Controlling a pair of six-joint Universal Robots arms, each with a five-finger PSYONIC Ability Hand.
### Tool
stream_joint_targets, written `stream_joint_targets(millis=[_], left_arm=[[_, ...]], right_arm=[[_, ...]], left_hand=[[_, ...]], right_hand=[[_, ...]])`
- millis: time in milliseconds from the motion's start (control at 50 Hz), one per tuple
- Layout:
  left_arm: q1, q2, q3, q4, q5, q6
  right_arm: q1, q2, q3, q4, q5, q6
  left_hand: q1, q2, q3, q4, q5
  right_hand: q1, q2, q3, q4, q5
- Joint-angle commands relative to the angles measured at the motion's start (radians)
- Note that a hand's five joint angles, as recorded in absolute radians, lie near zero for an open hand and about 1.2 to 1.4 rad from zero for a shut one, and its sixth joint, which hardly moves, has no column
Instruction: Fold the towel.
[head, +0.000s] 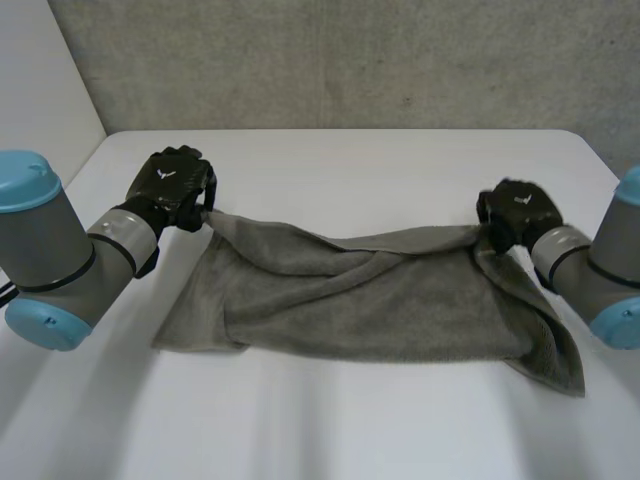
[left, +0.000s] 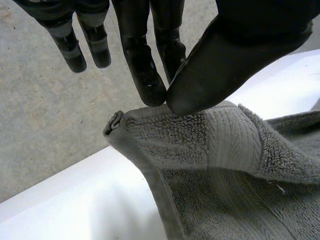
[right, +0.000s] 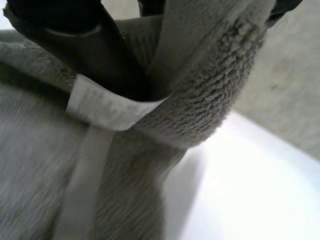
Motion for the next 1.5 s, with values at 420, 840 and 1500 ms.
stream_joint_targets(millis=[420, 840, 1500], left_arm=[[0.025, -0.007, -0.089, 0.013, 0.007, 0.005], [0.009, -0.134, -0.043, 0.024, 0.009, 0.072], [-0.021, -0.048, -0.105, -0.040, 0.072, 0.178]], right_arm=[[-0.119, -0.221, 0.216, 0.089, -0.183, -0.020], [-0.117, -0.210, 0.222, 0.092, -0.196, -0.027], [-0.117, -0.207, 0.224, 0.089, -0.196, -0.039]], left_hand=[[0.098, 0.061, -0.058, -0.066, 0.065], [-0.680, -0.716, -0.058, -0.066, -0.713], [-0.706, -0.743, -0.058, -0.066, -0.739]], right_hand=[[0.086, 0.120, -0.052, -0.076, 0.069], [0.086, 0.120, -0.052, -0.076, 0.069], [0.086, 0.120, -0.052, -0.076, 0.069]])
